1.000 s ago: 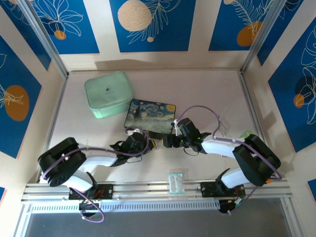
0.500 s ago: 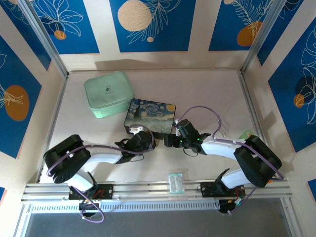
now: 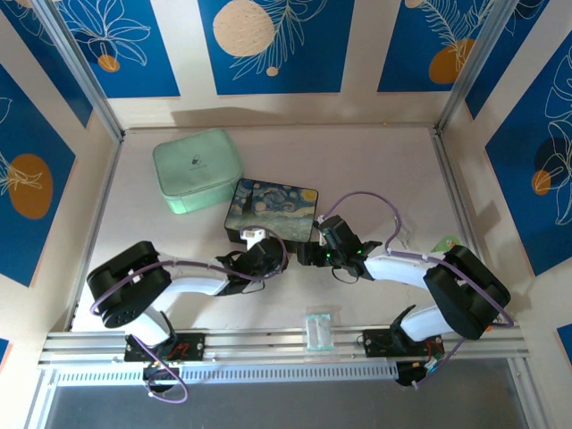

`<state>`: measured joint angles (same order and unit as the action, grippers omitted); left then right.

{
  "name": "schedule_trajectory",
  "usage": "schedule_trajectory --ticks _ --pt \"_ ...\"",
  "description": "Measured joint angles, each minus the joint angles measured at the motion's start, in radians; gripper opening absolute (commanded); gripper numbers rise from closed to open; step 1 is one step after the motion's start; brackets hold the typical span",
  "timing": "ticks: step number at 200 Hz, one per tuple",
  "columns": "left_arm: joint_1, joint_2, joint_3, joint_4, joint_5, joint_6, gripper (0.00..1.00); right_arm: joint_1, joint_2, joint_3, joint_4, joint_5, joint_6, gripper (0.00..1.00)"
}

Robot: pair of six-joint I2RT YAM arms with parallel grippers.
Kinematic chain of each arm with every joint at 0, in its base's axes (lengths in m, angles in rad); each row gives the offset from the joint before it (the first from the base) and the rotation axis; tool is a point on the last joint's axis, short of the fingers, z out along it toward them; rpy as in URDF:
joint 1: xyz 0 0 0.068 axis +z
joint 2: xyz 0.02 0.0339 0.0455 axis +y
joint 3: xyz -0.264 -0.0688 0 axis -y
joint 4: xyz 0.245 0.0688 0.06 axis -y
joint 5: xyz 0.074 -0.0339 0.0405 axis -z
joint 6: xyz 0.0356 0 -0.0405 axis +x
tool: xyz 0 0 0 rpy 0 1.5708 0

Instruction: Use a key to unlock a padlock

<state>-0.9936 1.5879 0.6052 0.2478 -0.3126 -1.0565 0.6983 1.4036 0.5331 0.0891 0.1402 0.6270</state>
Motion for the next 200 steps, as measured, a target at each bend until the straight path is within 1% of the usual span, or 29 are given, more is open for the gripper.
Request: schedule_trajectory --ticks 38,52,64,91,106,115,146,172,200 --pt "0.000 0.019 0.000 0.028 -0.010 0.000 0.52 -0.003 0.000 0.000 0.000 0.000 0.003 0.57" --pt "0.000 0.022 0.000 0.040 -0.011 0.000 0.50 -0.005 0.000 0.000 0.000 0.000 0.003 0.57" --pt "-0.001 0.024 0.000 0.043 -0.014 -0.002 0.44 -0.005 0.000 0.000 0.000 -0.001 0.003 0.57" --pt "-0.005 0.039 0.000 0.069 -0.009 -0.011 0.27 -0.006 -0.001 0.000 0.003 -0.001 0.007 0.57" --pt "-0.006 0.037 0.015 0.058 -0.008 -0.010 0.20 -0.008 -0.006 0.000 0.004 0.000 0.011 0.56" --pt "-0.006 0.037 0.029 0.050 -0.005 -0.006 0.18 -0.010 -0.010 0.000 0.005 0.000 0.013 0.56" --pt "-0.006 0.020 0.049 -0.014 -0.003 0.003 0.15 -0.023 -0.029 0.000 0.003 0.000 0.021 0.55" --pt "-0.006 -0.014 0.056 -0.108 -0.003 0.020 0.15 -0.027 -0.037 0.018 -0.023 0.006 0.029 0.55" --pt "-0.005 -0.018 0.101 -0.222 -0.003 0.054 0.15 -0.035 -0.047 0.038 -0.042 0.011 0.034 0.54"
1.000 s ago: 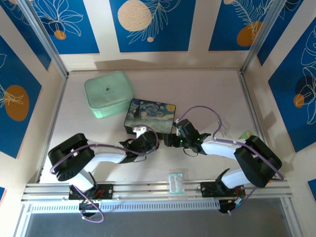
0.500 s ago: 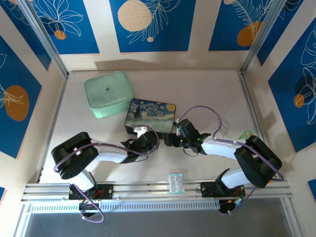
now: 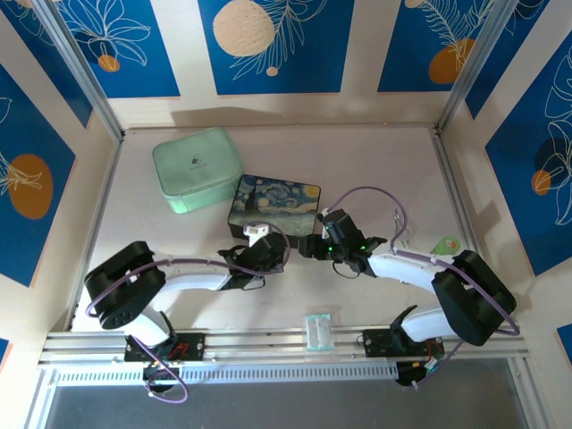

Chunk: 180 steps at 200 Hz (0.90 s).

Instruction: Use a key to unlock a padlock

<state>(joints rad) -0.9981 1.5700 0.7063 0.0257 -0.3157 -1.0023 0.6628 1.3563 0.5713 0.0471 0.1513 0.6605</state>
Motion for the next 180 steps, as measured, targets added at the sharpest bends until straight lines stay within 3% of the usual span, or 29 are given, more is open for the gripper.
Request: schedule_trajectory --ticks 30,108,180 --pt "0.012 -0.001 0.034 -0.087 0.005 0.043 0.15 -0.003 -0.006 0.001 -0.013 -0.001 0.006 0.54" --pt "0.063 -0.010 0.033 -0.094 0.082 0.103 0.21 -0.011 -0.014 0.002 -0.038 -0.001 0.011 0.54" --pt "0.066 -0.011 -0.028 -0.003 0.117 0.092 0.37 -0.020 -0.014 0.000 -0.032 -0.001 0.025 0.53"
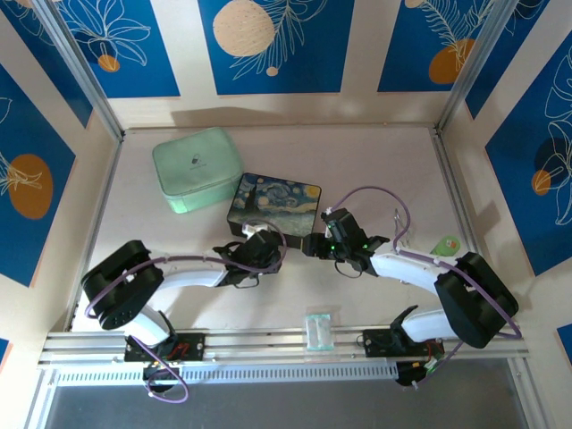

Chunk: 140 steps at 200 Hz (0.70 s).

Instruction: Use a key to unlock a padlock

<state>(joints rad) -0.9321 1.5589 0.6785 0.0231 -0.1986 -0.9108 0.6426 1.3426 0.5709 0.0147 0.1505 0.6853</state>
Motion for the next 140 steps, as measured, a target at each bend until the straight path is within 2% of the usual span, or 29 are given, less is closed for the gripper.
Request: schedule_trajectory --ticks 84,121,140 --pt "-0.029 0.040 0.017 0.009 -0.041 0.000 0.40 -0.006 0.000 -0.017 0.029 0.000 0.004 0.53" --pt "-0.042 0.061 0.052 -0.045 -0.080 0.012 0.26 -0.015 0.000 -0.025 0.033 0.000 0.007 0.53" --pt "-0.052 0.072 0.071 -0.081 -0.111 0.023 0.22 -0.015 0.000 -0.026 0.034 0.000 0.008 0.53"
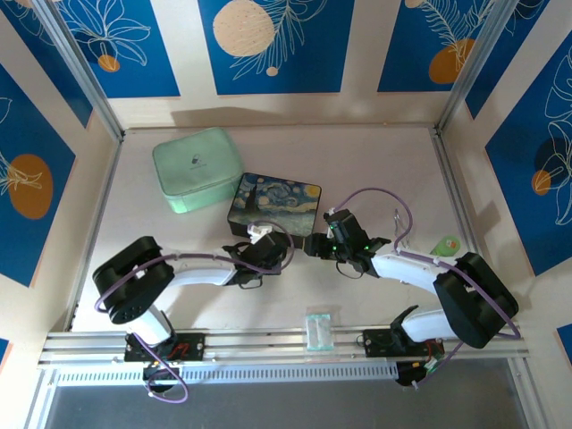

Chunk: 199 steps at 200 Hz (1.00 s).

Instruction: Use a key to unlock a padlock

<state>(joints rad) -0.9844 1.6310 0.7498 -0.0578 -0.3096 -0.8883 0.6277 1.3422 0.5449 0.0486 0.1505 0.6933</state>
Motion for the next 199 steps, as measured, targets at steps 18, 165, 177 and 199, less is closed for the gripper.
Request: schedule_trajectory --ticks 18,165,177,199 --pt "-0.011 0.003 0.012 -0.027 -0.024 0.004 0.22 0.000 0.000 -0.002 0.003 0.000 0.000 0.53" --pt "-0.062 0.116 0.189 -0.353 -0.219 0.079 0.27 -0.002 -0.009 -0.004 0.012 -0.020 -0.001 0.55" --pt "-0.071 0.128 0.203 -0.371 -0.237 0.079 0.27 -0.002 -0.009 -0.004 0.015 -0.024 0.000 0.55" --pt "-0.088 0.154 0.235 -0.412 -0.272 0.079 0.28 -0.002 -0.009 -0.006 0.019 -0.026 0.000 0.55"
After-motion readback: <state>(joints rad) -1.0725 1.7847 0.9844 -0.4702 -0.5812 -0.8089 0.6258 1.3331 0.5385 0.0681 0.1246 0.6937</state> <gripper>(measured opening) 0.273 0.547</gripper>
